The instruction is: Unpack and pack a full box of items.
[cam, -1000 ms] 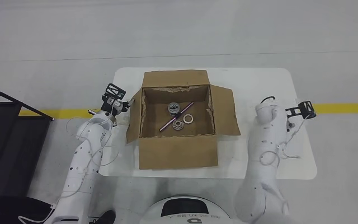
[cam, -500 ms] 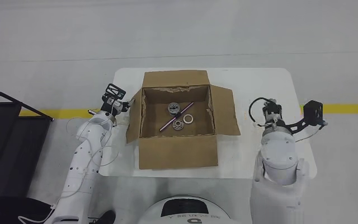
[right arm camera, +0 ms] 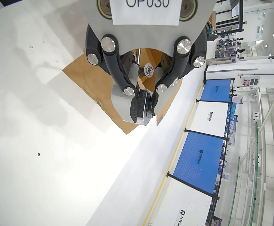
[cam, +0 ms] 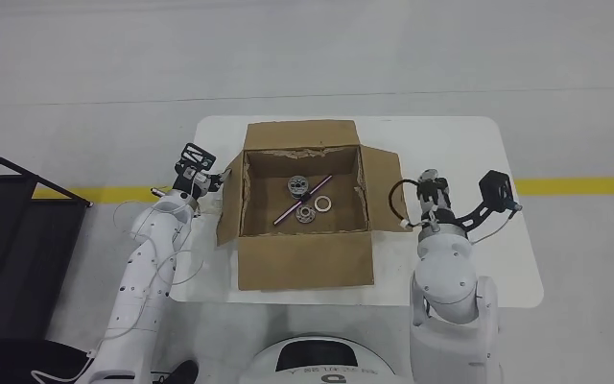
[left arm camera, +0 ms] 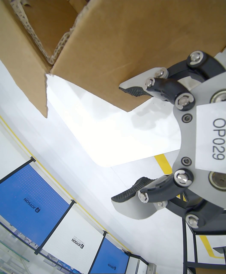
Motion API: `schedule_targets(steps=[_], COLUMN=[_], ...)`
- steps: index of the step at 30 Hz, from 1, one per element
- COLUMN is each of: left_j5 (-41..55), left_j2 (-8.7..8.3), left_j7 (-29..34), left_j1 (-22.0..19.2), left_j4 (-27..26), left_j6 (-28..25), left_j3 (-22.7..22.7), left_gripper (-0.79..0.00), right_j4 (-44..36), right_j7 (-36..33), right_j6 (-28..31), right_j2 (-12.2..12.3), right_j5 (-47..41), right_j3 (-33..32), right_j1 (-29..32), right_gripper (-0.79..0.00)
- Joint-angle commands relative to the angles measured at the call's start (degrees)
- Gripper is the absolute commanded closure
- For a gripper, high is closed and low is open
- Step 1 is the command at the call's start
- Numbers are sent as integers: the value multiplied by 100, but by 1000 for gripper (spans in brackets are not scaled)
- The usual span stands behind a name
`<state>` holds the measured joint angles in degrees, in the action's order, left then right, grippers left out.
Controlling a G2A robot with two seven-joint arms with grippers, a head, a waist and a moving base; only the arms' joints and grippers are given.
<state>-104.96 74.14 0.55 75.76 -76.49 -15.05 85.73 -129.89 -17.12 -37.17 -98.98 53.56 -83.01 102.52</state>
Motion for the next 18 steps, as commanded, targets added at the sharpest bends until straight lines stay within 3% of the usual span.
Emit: schedule_targets(steps=[1,9,14,18], left_j5=[0,0,0,0], left_j2=[0,0,0,0], left_j7=[0,0,0,0], left_j1=[0,0,0,0], left_j4=[0,0,0,0], left_j6=[0,0,0,0], left_j3=[0,0,0,0], left_gripper=[-785,-785,-785,-785], right_j4=[180,533,1591,2707], right_j7=[-58,-1286,-2435,-3221], right_j6=[182,1775,2008,1998], right_j2=[19,224,231,163], right_j5=[9,2132,3413,3351], right_j3=[16,1328,2156,2291], right_j1=[-49,-783,-1696,-2495], right_gripper=[0,0,0,0])
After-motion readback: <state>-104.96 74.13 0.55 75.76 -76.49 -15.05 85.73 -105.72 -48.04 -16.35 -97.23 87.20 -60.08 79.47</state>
